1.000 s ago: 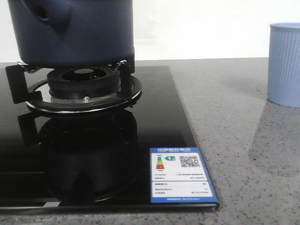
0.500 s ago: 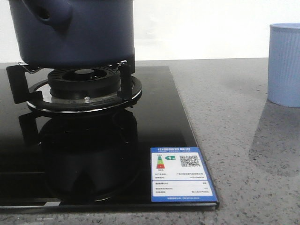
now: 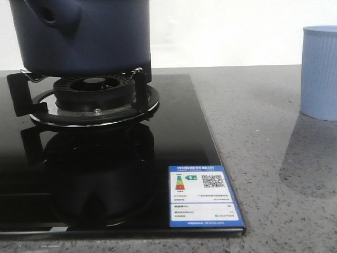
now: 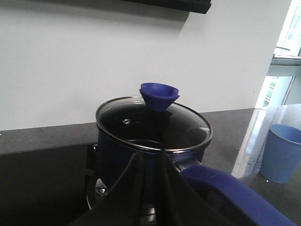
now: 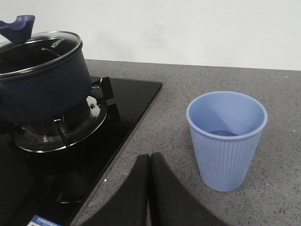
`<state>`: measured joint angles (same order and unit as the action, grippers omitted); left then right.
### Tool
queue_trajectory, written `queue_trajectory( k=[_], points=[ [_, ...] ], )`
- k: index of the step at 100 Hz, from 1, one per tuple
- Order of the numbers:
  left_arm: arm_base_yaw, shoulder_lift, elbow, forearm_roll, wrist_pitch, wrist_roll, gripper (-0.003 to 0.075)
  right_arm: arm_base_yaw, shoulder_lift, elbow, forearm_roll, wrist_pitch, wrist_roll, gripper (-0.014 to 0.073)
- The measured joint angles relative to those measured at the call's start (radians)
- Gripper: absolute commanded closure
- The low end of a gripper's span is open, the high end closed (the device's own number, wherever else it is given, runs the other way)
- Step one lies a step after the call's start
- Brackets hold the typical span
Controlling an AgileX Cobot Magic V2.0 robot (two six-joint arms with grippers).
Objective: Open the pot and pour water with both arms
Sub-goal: 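Reach left gripper to the blue lid knob, right gripper toward blue cup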
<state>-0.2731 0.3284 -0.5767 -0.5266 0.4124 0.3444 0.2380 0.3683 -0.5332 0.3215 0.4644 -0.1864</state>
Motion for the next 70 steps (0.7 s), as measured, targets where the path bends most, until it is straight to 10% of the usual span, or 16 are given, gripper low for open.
queue_trajectory(
  k=[26, 70],
  points=[
    [-0.034, 0.073, -0.042, -0.023, -0.017, 0.000, 0.0311, 0.000, 0.000, 0.000, 0.000, 0.002, -0.002, 0.0071],
    [-0.069, 0.279, -0.102, -0.134, -0.066, 0.090, 0.0265, 0.000, 0.000, 0.000, 0.000, 0.002, -0.003, 0.0047]
  ],
)
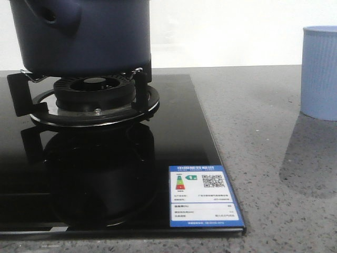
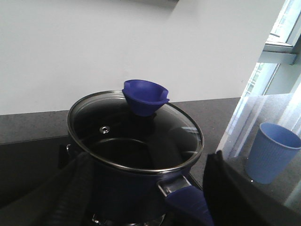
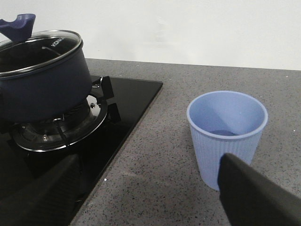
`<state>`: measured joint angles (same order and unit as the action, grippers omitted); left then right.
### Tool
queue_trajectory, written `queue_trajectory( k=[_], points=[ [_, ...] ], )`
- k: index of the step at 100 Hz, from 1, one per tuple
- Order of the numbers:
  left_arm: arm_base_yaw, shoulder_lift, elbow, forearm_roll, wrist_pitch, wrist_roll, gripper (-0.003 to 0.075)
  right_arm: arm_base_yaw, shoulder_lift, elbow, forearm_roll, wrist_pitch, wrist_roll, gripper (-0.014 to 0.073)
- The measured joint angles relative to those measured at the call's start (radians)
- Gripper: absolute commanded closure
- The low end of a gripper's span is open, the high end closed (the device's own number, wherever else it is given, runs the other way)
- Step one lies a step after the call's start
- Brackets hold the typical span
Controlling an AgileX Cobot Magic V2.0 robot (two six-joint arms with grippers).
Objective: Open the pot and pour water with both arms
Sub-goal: 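Reach left gripper to the blue lid knob, right gripper toward blue cup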
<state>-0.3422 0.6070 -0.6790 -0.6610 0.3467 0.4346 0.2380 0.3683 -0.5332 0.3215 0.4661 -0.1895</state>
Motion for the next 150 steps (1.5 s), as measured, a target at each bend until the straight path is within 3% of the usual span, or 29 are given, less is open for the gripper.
queue_trajectory(
  k=[27, 60, 108, 150],
  points=[
    [-0.113, 0.173, -0.040, -0.048, -0.144, 0.158, 0.0261, 0.000, 0.000, 0.000, 0.000, 0.000, 0.000, 0.0047],
    [-0.164, 0.408, -0.095, -0.036, -0.307, 0.208, 0.0187, 0.000, 0.000, 0.000, 0.000, 0.000, 0.000, 0.0047],
    [-0.164, 0.614, -0.238, -0.036, -0.341, 0.212, 0.0178, 0.000, 0.001, 0.000, 0.000, 0.000, -0.002, 0.0047],
    [-0.164, 0.685, -0.260, -0.036, -0.380, 0.212, 0.0181, 0.000, 0.001, 0.000, 0.000, 0.006, -0.002, 0.0047]
  ],
)
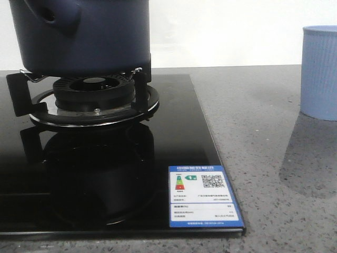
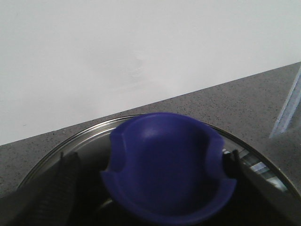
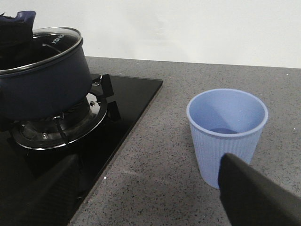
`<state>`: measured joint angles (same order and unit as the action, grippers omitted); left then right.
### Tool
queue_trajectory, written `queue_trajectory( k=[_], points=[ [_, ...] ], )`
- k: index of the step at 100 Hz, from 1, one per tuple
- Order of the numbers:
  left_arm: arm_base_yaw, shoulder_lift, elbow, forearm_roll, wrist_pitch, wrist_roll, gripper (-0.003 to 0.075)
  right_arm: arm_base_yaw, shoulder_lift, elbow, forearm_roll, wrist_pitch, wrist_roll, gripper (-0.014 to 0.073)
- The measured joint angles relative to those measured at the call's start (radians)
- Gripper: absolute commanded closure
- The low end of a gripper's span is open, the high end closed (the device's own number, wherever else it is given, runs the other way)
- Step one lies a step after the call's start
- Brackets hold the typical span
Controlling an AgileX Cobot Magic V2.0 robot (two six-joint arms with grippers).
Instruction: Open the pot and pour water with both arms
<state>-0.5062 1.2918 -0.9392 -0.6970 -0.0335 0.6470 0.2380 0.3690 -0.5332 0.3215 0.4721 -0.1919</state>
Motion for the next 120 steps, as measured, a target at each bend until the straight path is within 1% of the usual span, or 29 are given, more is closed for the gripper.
queue_trajectory(
  k=[23, 30, 45, 59, 120],
  points=[
    [0.000, 0.006, 0.000, 0.000, -0.022, 0.001, 0.0190, 0.000, 0.000, 0.000, 0.000, 0.000, 0.000, 0.0047],
    [0.000, 0.006, 0.000, 0.000, -0.022, 0.001, 0.0219, 0.000, 0.000, 0.000, 0.000, 0.000, 0.000, 0.0047],
    [-0.004, 0.006, 0.000, 0.000, -0.022, 0.001, 0.0310, 0.000, 0.000, 0.000, 0.000, 0.000, 0.000, 0.0047],
    [-0.005, 0.006, 0.000, 0.000, -0.022, 0.001, 0.0348, 0.000, 0.000, 0.000, 0.000, 0.000, 0.000, 0.0047],
    [-0.005, 0.000, 0.000, 0.000, -0.051, 0.001, 0.0350, 0.000, 0.000, 0.000, 0.000, 0.002, 0.000, 0.0047]
  ],
)
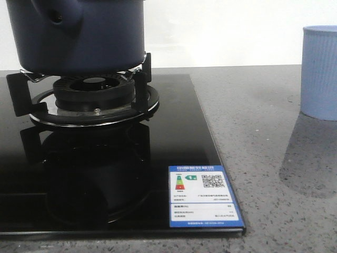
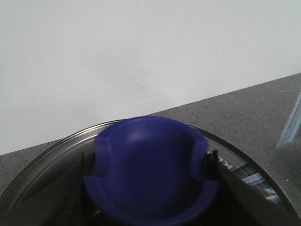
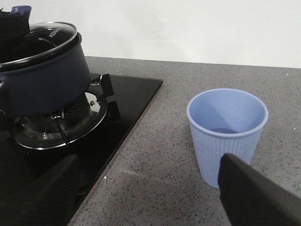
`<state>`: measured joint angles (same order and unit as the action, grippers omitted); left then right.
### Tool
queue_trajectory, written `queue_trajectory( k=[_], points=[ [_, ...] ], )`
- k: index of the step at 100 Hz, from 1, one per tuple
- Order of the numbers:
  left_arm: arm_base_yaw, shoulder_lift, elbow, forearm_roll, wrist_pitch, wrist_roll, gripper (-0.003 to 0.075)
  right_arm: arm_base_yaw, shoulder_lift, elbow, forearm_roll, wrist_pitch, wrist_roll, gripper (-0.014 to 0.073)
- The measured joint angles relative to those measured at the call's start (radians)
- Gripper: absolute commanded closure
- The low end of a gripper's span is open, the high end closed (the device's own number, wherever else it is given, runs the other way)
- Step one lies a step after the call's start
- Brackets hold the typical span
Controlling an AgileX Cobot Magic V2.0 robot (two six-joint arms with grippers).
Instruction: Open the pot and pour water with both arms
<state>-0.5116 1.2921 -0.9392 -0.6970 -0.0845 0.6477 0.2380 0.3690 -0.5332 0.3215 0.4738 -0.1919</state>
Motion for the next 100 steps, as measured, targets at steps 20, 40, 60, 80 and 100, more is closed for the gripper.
queue_trajectory(
  k=[20, 40, 60, 80, 100],
  points=[
    [0.000, -0.014, 0.000, 0.000, -0.002, 0.000, 0.0350, 0.000, 0.000, 0.000, 0.000, 0.000, 0.000, 0.0047],
    [0.000, -0.077, 0.000, 0.000, -0.031, 0.000, 0.0350, 0.000, 0.002, 0.000, -0.002, 0.008, 0.000, 0.0047],
    [0.021, -0.166, 0.000, 0.000, -0.049, 0.000, 0.0350, 0.000, 0.002, 0.066, -0.037, -0.052, 0.000, 0.0047],
    [0.075, -0.233, 0.000, 0.000, -0.051, 0.000, 0.0350, 0.000, 0.002, 0.197, -0.087, -0.175, 0.000, 0.0047],
    [0.119, -0.288, 0.000, 0.000, -0.051, 0.000, 0.0350, 0.000, 0.025, 0.284, -0.101, -0.354, 0.000, 0.0047]
  ],
)
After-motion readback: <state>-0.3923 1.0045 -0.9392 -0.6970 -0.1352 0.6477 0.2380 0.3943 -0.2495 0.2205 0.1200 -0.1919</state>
